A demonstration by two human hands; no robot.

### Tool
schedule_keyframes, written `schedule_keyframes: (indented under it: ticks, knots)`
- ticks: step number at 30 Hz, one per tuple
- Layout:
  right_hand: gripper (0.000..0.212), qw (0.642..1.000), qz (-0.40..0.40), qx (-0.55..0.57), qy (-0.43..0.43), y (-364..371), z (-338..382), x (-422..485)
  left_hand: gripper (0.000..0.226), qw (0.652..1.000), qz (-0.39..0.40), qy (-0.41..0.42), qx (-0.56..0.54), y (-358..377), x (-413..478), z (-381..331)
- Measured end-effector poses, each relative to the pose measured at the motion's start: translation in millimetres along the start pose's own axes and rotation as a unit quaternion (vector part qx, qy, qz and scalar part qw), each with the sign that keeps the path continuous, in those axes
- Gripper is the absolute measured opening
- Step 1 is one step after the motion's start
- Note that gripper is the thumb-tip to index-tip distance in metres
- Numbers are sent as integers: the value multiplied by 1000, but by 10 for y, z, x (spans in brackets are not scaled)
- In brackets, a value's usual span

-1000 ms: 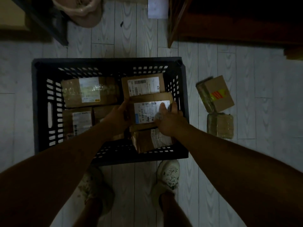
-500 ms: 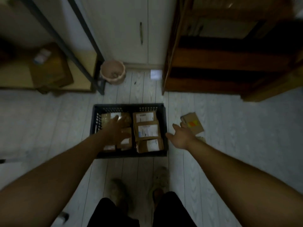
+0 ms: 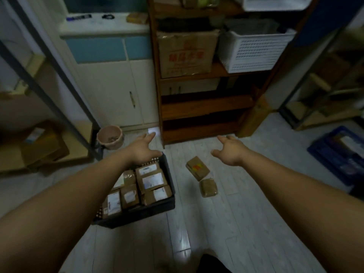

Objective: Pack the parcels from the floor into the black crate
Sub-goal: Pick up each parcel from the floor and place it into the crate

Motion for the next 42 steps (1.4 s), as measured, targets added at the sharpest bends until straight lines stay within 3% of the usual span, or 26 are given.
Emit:
schedule_keyframes:
  ticks: [6, 12, 18, 29, 37, 42]
  knots:
    - [77, 997, -57, 0, 45, -353, -1048, -321, 86, 998, -7, 60, -33, 332, -94, -1151]
    - [74, 997, -40, 22, 65, -418, -2353, -437, 84, 990, -19, 71, -123, 963, 40, -2145]
    - [78, 996, -8, 23, 81, -297, -3223, -224, 83, 989, -2, 48, -141, 1609, 265, -2390]
    - [73, 998, 48, 3, -42, 47, -2231, 1065, 84, 983, 5, -63, -174, 1800, 1484, -1592]
    - [69, 976, 184, -1, -114, 1016, -1744, 1825, 71, 959, 26, -171, -227, 2417, 2025, -759]
    - [55, 955, 262, 35, -133, 1866, -1553, 2419, 81, 928, 27, -252, -274, 2939, 2309, -119]
Point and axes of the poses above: each hand's wrist, its own x-axis towards the middle knuckle, its own y-axis out of the palm, z = x × y, the point moved 9 cm from there along x, towards the middle knuckle, and after that the axes turned 14 degrees about -x, right-handed, at the moved point
